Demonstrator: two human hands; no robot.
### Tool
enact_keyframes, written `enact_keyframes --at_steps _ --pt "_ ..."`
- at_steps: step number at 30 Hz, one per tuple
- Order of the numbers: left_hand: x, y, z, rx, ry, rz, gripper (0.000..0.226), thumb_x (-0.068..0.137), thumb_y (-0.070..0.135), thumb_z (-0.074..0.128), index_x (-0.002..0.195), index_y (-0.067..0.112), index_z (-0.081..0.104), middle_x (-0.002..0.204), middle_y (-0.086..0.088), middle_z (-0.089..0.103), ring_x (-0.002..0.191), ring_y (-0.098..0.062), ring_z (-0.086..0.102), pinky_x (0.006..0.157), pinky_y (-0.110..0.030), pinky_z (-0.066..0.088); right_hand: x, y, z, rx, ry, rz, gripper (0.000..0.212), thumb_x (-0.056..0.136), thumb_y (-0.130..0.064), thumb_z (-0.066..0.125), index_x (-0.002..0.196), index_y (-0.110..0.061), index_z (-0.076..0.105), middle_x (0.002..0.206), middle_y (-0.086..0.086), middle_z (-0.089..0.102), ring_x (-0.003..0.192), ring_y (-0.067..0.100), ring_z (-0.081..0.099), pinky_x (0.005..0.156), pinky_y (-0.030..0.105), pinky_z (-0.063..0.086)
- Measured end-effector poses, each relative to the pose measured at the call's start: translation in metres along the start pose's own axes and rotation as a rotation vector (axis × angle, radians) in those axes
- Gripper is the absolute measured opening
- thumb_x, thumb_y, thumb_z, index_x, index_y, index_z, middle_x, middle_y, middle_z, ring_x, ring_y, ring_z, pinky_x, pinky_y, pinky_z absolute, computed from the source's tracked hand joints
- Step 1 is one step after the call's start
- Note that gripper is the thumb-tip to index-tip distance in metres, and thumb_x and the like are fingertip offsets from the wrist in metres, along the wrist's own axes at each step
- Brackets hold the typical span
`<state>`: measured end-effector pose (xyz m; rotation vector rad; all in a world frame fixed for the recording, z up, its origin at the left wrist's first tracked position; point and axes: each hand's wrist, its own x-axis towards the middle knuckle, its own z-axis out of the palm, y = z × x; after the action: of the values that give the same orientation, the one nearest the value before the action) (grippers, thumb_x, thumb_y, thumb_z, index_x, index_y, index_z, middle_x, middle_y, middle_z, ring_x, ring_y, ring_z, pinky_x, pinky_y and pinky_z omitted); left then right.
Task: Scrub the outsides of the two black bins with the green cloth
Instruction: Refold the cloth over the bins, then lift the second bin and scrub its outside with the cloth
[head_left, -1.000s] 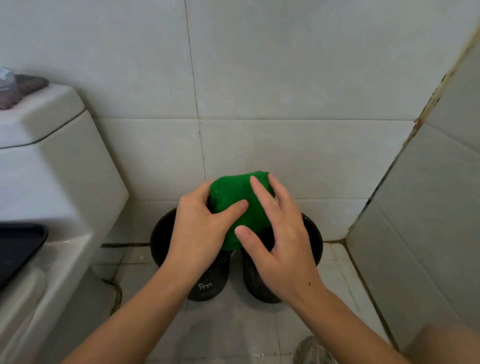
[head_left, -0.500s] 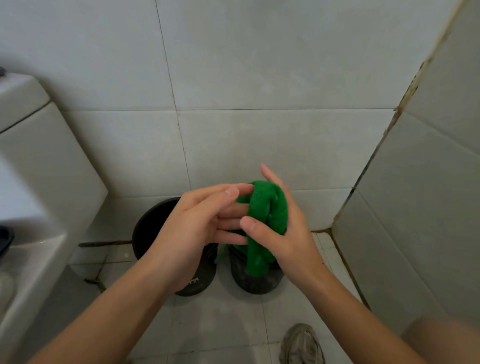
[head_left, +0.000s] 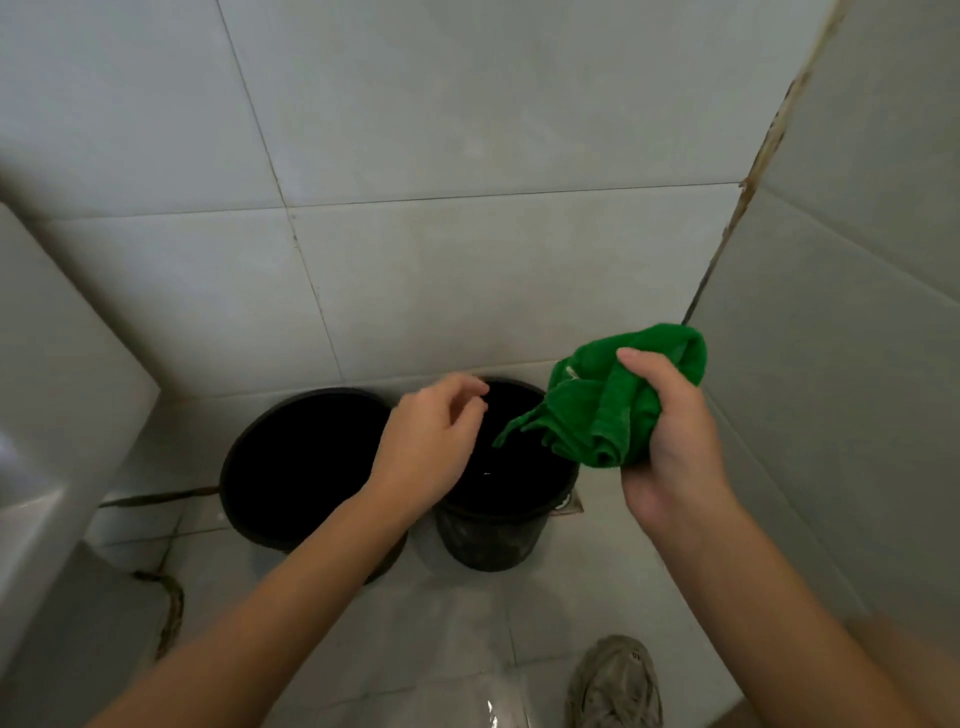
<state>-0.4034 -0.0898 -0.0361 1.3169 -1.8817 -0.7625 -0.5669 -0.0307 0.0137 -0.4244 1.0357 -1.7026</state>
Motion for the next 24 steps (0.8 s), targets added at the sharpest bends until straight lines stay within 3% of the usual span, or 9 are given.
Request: enact_keyframes --at_steps 3,6,8,11,16,20,24 --pt "0.003 -0.044 0.052 0.563 -0.386 0.067 0.039 0.099 0.031 0.050 0.135 0.019 0.055 0.127 -0.004 0.066 0.117 -0.024 0.060 0.092 -0.034 0.048 0.006 -0.007 -0.019 -0.009 0.000 0.001 0.029 0.077 -0.013 0.065 0.105 -0.006 0.063 0.087 0.013 0.069 0.075 0.027 0.070 0.065 0.039 0.060" --pt "0.005 -0.076 0.108 0.734 -0.751 0.075 0.060 0.098 0.041 0.049 0.149 0.011 0.035 0.143 -0.014 0.050 0.131 -0.031 0.045 0.107 -0.039 0.039 0.006 -0.009 -0.038 -0.045 0.032 0.019 0.050 0.062 -0.022 0.068 0.109 -0.005 0.064 0.093 0.015 0.070 0.081 0.030 0.070 0.072 0.044 0.060" --pt "0.008 -0.091 0.138 0.773 -0.845 0.036 0.066 0.097 0.045 0.049 0.148 0.007 0.033 0.143 -0.017 0.049 0.130 -0.034 0.045 0.108 -0.041 0.037 0.007 -0.011 -0.049 -0.047 0.039 0.037 0.052 0.061 -0.023 0.067 0.110 -0.004 0.064 0.095 0.017 0.070 0.082 0.031 0.070 0.072 0.045 0.060" --pt "0.016 -0.099 0.168 0.727 -0.852 -0.035 0.048 0.098 0.043 0.048 0.130 0.008 0.048 0.128 -0.017 0.060 0.113 -0.035 0.058 0.092 -0.040 0.046 0.009 -0.016 -0.064 -0.026 0.032 0.062 0.051 0.060 -0.018 0.073 0.109 -0.004 0.064 0.098 0.019 0.069 0.084 0.034 0.070 0.074 0.048 0.059" --pt "0.037 -0.110 0.192 0.527 -0.880 -0.195 0.042 0.097 0.036 0.052 0.123 0.005 0.059 0.120 -0.017 0.066 0.105 -0.033 0.063 0.089 -0.041 0.050 0.015 -0.022 -0.076 0.007 0.029 0.071 0.057 0.064 -0.021 0.066 0.117 0.000 0.061 0.104 0.023 0.069 0.089 0.039 0.069 0.078 0.053 0.058" --pt "0.030 -0.105 0.191 0.572 -0.832 -0.117 0.032 0.099 0.013 0.045 0.129 0.004 0.046 0.115 -0.023 0.060 0.099 -0.037 0.059 0.073 -0.037 0.043 0.018 -0.023 -0.073 -0.042 0.045 0.083 0.061 0.065 -0.021 0.066 0.120 0.003 0.059 0.108 0.029 0.067 0.096 0.046 0.066 0.085 0.059 0.054" --pt "0.029 -0.097 0.170 0.498 -0.720 -0.028 0.041 0.096 0.008 0.044 0.138 0.010 0.043 0.120 -0.019 0.061 0.103 -0.037 0.060 0.082 -0.040 0.049 0.018 -0.023 -0.069 -0.071 0.063 0.073 0.059 0.064 -0.022 0.066 0.117 0.004 0.060 0.096 0.020 0.069 0.084 0.035 0.069 0.081 0.054 0.057"
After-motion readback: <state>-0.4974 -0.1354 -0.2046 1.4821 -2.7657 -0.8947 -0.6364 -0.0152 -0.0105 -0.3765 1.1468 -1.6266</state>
